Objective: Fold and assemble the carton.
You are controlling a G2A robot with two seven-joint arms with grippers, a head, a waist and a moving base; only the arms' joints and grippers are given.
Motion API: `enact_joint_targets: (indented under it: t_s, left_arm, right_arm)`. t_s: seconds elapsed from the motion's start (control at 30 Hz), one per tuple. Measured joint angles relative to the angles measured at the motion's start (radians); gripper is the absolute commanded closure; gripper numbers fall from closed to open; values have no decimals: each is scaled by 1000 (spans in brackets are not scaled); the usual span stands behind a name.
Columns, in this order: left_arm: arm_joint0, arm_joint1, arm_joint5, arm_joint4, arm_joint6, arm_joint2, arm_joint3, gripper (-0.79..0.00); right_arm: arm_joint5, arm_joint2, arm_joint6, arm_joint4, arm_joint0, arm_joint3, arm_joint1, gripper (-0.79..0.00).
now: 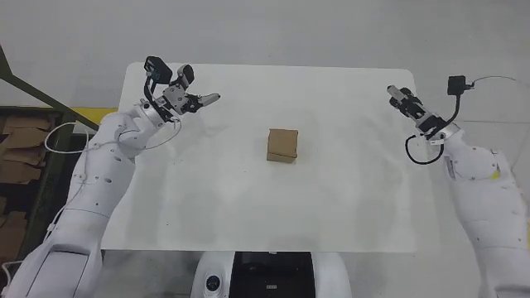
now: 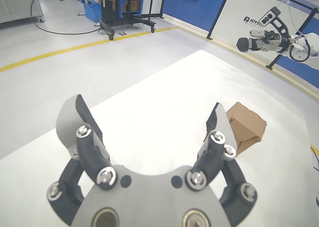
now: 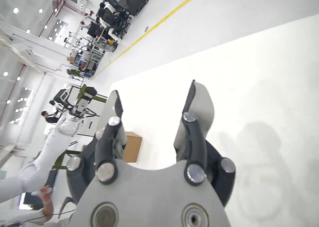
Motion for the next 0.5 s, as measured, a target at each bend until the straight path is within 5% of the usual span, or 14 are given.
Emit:
enact_joint_targets:
  t_s: [0.5]
  left_arm:
    - [56, 11, 98, -141, -131, -85, -64, -785]
  right_arm:
    - [1, 22, -493, -498, -69, -41, -2, -785]
